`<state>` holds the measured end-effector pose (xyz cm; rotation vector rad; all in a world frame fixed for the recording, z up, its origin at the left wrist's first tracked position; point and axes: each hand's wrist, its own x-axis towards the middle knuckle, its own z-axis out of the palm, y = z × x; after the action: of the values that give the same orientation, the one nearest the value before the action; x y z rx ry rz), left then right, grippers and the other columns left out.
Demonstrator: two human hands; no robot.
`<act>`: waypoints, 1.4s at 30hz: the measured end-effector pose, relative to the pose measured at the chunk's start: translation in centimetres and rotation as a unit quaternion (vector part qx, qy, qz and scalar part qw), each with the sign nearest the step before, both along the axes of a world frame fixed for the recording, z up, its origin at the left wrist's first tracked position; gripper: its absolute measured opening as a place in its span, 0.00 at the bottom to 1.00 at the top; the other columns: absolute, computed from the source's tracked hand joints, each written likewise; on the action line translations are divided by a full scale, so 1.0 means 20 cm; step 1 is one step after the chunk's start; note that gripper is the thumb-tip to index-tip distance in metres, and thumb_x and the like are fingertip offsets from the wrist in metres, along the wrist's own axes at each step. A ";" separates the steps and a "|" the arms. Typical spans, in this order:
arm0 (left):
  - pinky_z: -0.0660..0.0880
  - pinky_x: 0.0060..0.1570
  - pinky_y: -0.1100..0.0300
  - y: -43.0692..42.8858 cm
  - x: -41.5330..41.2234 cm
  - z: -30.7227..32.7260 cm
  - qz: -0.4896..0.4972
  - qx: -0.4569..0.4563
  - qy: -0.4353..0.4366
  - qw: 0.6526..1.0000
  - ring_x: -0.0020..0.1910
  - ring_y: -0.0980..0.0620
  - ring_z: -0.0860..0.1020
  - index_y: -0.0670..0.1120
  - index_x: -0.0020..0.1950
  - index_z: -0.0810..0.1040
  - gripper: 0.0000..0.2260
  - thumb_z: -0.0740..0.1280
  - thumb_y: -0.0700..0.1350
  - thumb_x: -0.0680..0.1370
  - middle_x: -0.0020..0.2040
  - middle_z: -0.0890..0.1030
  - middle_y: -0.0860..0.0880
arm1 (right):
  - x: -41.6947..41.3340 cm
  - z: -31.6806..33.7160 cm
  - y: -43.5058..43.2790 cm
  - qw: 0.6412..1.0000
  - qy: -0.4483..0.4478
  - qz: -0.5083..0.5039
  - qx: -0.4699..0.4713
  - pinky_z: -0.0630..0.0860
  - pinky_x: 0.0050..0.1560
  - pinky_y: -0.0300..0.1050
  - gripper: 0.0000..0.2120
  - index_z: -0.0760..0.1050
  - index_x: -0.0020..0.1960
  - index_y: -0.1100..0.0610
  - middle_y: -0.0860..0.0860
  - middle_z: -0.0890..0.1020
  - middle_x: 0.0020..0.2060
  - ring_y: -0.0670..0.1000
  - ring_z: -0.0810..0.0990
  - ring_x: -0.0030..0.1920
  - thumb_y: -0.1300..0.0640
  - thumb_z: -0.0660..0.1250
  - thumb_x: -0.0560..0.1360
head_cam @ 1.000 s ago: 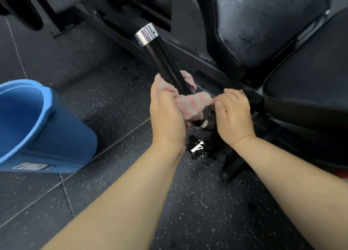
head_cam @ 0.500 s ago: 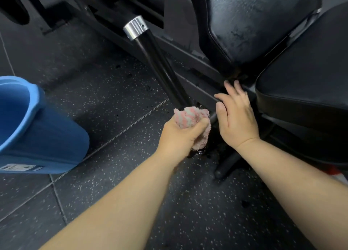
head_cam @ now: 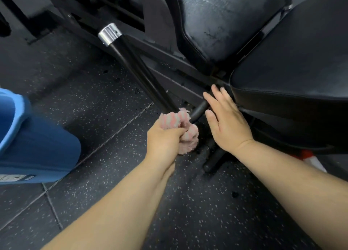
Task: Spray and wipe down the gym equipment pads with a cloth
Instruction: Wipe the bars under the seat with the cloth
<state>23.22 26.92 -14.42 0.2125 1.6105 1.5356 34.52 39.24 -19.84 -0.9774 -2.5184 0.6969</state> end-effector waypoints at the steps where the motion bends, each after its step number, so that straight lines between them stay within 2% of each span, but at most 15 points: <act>1: 0.69 0.23 0.63 -0.02 0.03 0.01 0.016 -0.021 0.008 1.000 0.23 0.50 0.73 0.41 0.37 0.78 0.14 0.60 0.25 0.72 0.29 0.76 0.46 | 0.01 0.00 -0.01 1.000 -0.005 0.000 -0.007 0.54 0.69 0.41 0.23 0.57 0.79 0.48 0.44 0.51 0.80 0.40 0.43 0.77 0.51 0.52 0.84; 2: 0.73 0.23 0.63 -0.05 0.05 0.01 0.036 -0.030 0.017 0.999 0.25 0.53 0.77 0.45 0.37 0.83 0.19 0.60 0.25 0.72 0.29 0.80 0.50 | 0.02 0.01 -0.01 1.000 -0.009 0.000 -0.015 0.54 0.71 0.41 0.24 0.56 0.79 0.48 0.43 0.50 0.80 0.41 0.44 0.78 0.51 0.52 0.84; 4: 0.75 0.28 0.63 -0.06 0.08 -0.02 0.048 -0.018 0.009 0.999 0.30 0.54 0.79 0.46 0.42 0.83 0.17 0.62 0.26 0.73 0.33 0.83 0.51 | 0.03 0.02 -0.03 1.000 -0.013 -0.006 -0.027 0.54 0.74 0.45 0.24 0.56 0.79 0.48 0.43 0.49 0.80 0.44 0.47 0.78 0.51 0.53 0.84; 8: 0.55 0.24 0.62 0.04 0.05 -0.06 -0.039 0.029 -0.047 0.998 0.25 0.51 0.60 0.48 0.38 0.63 0.15 0.58 0.29 0.76 0.29 0.67 0.45 | 0.12 0.02 -0.07 0.998 -0.060 -0.022 -0.030 0.59 0.74 0.53 0.23 0.60 0.77 0.49 0.45 0.53 0.79 0.53 0.57 0.77 0.52 0.55 0.82; 12: 0.72 0.31 0.61 0.11 0.13 -0.03 0.049 0.038 -0.105 0.993 0.28 0.53 0.73 0.49 0.43 0.74 0.08 0.67 0.37 0.78 0.29 0.76 0.50 | 0.28 0.00 -0.12 0.995 -0.078 -0.033 -0.046 0.61 0.74 0.54 0.22 0.66 0.74 0.50 0.48 0.61 0.77 0.53 0.58 0.75 0.55 0.60 0.81; 17: 0.67 0.28 0.61 0.11 0.18 -0.01 0.103 -0.057 -0.045 0.992 0.24 0.51 0.71 0.46 0.49 0.75 0.06 0.70 0.38 0.76 0.27 0.76 0.50 | 0.39 -0.02 -0.16 0.991 -0.117 -0.040 -0.054 0.64 0.72 0.54 0.21 0.70 0.72 0.52 0.50 0.69 0.72 0.52 0.62 0.74 0.57 0.61 0.79; 21: 0.69 0.22 0.65 0.05 0.35 0.00 0.029 -0.108 -0.075 0.991 0.19 0.57 0.74 0.46 0.44 0.77 0.05 0.72 0.43 0.77 0.23 0.77 0.52 | 0.46 0.07 -0.17 0.980 -0.194 -0.027 -0.033 0.61 0.72 0.50 0.19 0.70 0.70 0.51 0.49 0.73 0.68 0.51 0.62 0.74 0.54 0.60 0.79; 26: 0.66 0.23 0.66 0.12 0.43 -0.03 -0.135 -0.098 -0.034 0.985 0.23 0.54 0.72 0.48 0.49 0.80 0.03 0.69 0.41 0.76 0.31 0.79 0.50 | 0.66 0.17 -0.16 0.960 -0.241 -0.114 0.080 0.60 0.65 0.51 0.16 0.77 0.61 0.53 0.51 0.81 0.56 0.57 0.72 0.63 0.54 0.64 0.74; 29: 0.66 0.21 0.67 0.13 0.51 -0.02 -0.206 -0.084 -0.024 0.975 0.25 0.55 0.74 0.41 0.56 0.80 0.09 0.66 0.35 0.76 0.41 0.80 0.46 | 0.83 0.18 -0.21 0.958 -0.186 -0.170 0.134 0.68 0.64 0.55 0.22 0.76 0.62 0.55 0.55 0.81 0.55 0.60 0.75 0.58 0.56 0.66 0.68; 31: 0.65 0.21 0.68 0.14 0.55 -0.03 -0.223 -0.078 -0.042 0.971 0.25 0.55 0.75 0.38 0.58 0.79 0.11 0.66 0.34 0.76 0.45 0.81 0.44 | 0.93 0.16 -0.24 0.957 -0.146 -0.239 0.079 0.70 0.62 0.57 0.29 0.70 0.70 0.55 0.57 0.76 0.63 0.62 0.74 0.61 0.56 0.69 0.69; 33: 0.67 0.22 0.68 0.15 0.59 -0.05 -0.227 -0.081 -0.042 0.970 0.26 0.55 0.76 0.39 0.58 0.80 0.11 0.66 0.34 0.76 0.46 0.82 0.45 | 1.00 0.13 -0.25 0.931 -0.095 -0.339 -0.094 0.71 0.61 0.53 0.35 0.64 0.74 0.53 0.55 0.72 0.69 0.59 0.73 0.64 0.53 0.73 0.71; 35: 0.68 0.23 0.68 0.14 0.62 -0.07 -0.230 -0.084 -0.041 0.969 0.27 0.55 0.77 0.41 0.57 0.80 0.10 0.67 0.34 0.77 0.45 0.82 0.47 | 1.05 0.07 -0.24 0.887 -0.010 -0.376 -0.267 0.73 0.55 0.43 0.28 0.71 0.69 0.50 0.50 0.79 0.62 0.52 0.78 0.59 0.52 0.74 0.72; 36: 0.68 0.23 0.68 0.14 0.64 -0.08 -0.243 -0.083 -0.040 0.966 0.27 0.55 0.76 0.42 0.56 0.80 0.10 0.67 0.35 0.76 0.45 0.82 0.46 | 1.08 0.05 -0.25 0.879 0.011 -0.368 -0.301 0.73 0.50 0.38 0.21 0.75 0.65 0.49 0.48 0.82 0.56 0.50 0.79 0.55 0.54 0.73 0.73; 38: 0.67 0.23 0.67 0.13 0.65 -0.09 -0.281 -0.085 -0.010 0.956 0.29 0.53 0.76 0.45 0.53 0.82 0.08 0.68 0.38 0.75 0.45 0.82 0.44 | 1.11 0.01 -0.28 0.887 0.003 -0.348 -0.305 0.70 0.47 0.34 0.17 0.76 0.62 0.46 0.45 0.81 0.52 0.47 0.78 0.54 0.56 0.72 0.75; 42: 0.75 0.28 0.60 0.15 0.67 -0.09 -0.271 -0.084 0.013 0.959 0.36 0.48 0.81 0.43 0.48 0.81 0.06 0.67 0.34 0.74 0.40 0.83 0.45 | 1.14 -0.08 -0.36 0.890 0.007 -0.329 -0.316 0.65 0.62 0.37 0.30 0.64 0.74 0.43 0.41 0.75 0.60 0.43 0.72 0.63 0.53 0.71 0.76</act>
<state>36.54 30.00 -16.13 0.5332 1.5284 0.9752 57.23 31.97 -21.51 -1.8938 -1.7337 1.2895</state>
